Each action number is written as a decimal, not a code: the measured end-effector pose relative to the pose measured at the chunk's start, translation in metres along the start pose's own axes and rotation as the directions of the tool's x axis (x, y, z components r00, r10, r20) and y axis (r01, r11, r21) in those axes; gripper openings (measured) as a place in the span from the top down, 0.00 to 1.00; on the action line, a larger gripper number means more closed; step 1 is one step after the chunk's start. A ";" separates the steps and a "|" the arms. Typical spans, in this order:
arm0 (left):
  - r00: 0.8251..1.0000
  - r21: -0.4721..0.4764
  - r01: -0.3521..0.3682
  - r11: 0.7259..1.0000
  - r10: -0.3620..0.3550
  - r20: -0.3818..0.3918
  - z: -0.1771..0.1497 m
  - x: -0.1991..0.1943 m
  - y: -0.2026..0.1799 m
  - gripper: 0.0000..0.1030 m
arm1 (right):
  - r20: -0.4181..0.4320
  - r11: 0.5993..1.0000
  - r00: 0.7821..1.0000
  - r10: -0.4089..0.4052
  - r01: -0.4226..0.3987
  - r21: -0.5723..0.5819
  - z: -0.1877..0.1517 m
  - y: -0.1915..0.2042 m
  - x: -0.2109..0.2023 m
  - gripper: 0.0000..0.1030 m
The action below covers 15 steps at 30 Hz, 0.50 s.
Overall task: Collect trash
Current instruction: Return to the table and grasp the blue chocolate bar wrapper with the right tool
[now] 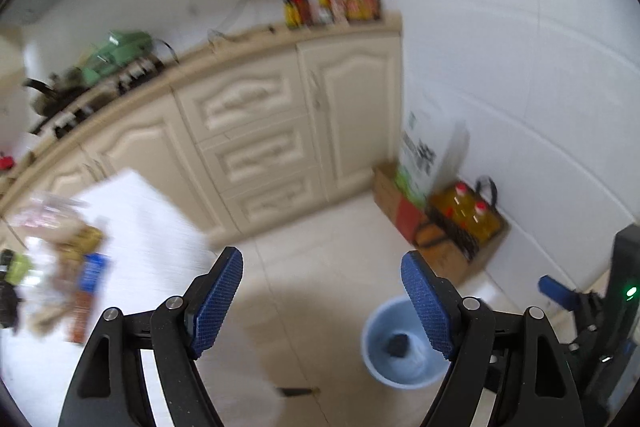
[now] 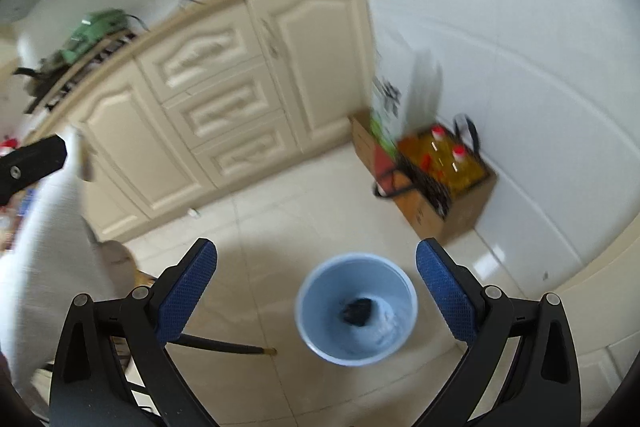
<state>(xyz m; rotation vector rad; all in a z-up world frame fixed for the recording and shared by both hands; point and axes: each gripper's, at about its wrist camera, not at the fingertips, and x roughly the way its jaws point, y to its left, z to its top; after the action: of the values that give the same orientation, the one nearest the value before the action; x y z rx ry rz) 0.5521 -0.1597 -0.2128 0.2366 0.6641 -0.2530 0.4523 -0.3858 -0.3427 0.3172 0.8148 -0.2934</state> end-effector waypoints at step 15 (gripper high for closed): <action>0.968 -0.227 -0.211 0.951 0.236 0.088 -0.103 -0.187 0.183 0.08 | 0.055 0.893 0.957 0.286 -0.245 -0.378 0.012 0.243 -0.088 0.00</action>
<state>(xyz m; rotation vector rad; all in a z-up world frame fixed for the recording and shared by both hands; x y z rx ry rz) 0.4063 0.0718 -0.1482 0.0861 0.5401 0.0254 0.4936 -0.1568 -0.2299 0.0552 0.6908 0.1018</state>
